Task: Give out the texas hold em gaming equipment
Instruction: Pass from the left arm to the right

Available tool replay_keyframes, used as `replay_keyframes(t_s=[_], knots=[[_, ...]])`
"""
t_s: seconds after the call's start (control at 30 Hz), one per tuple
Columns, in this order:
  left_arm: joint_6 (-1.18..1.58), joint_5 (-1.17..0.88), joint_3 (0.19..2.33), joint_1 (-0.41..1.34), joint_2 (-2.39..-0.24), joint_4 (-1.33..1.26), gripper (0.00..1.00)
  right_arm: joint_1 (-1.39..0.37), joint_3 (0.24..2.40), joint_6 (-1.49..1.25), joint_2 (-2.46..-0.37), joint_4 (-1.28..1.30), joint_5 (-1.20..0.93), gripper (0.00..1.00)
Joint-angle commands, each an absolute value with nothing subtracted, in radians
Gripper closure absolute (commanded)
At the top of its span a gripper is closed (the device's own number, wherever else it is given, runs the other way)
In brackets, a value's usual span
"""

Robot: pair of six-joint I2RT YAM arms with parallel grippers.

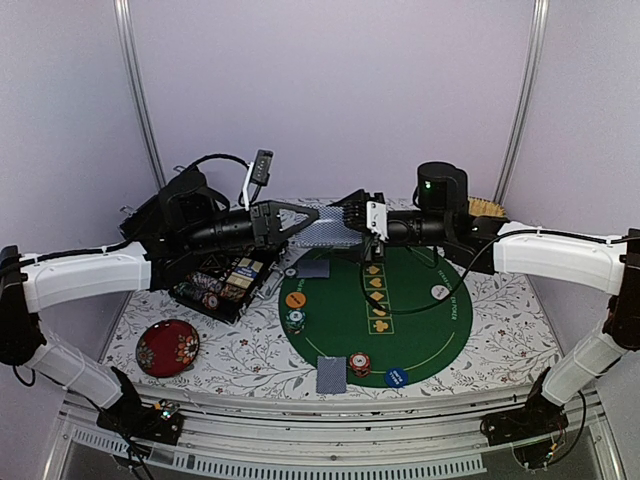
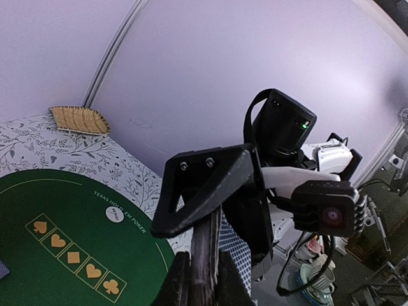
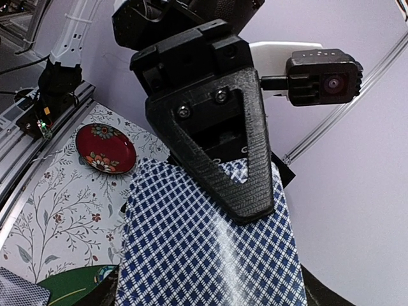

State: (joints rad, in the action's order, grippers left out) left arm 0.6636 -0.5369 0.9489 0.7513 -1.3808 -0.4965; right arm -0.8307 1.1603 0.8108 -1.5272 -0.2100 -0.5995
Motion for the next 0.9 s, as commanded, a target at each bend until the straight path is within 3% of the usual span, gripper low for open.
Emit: replay_keyframes(t_s=[0.0, 0.3, 0.43, 0.67, 0.77, 0.87], knots=[[0.668, -0.549, 0.934, 0.742, -1.375, -0.537, 1.0, -0.835, 1.195, 0.81, -1.539, -0.213, -0.583, 0.38], [0.648, -0.533, 0.938, 0.741, -1.389, -0.517, 0.98, -0.836, 1.188, 0.789, -1.529, -0.212, -0.568, 0.47], [0.622, -0.507, 0.943, 0.742, -1.389, -0.479, 0.77, -0.837, 1.178, 0.776, -1.526, -0.205, -0.536, 0.48], [0.503, -0.459, 1.011, 0.755, -1.391, -0.269, 0.58, -0.837, 1.173, 0.765, -1.519, -0.192, -0.488, 0.48], [0.46, -0.438, 1.034, 0.756, -1.391, -0.193, 0.57, -0.837, 1.172, 0.765, -1.516, -0.191, -0.489, 0.47], [0.437, -0.383, 1.045, 0.754, -1.376, -0.145, 0.63, -0.837, 1.167, 0.765, -1.513, -0.188, -0.476, 0.47]])
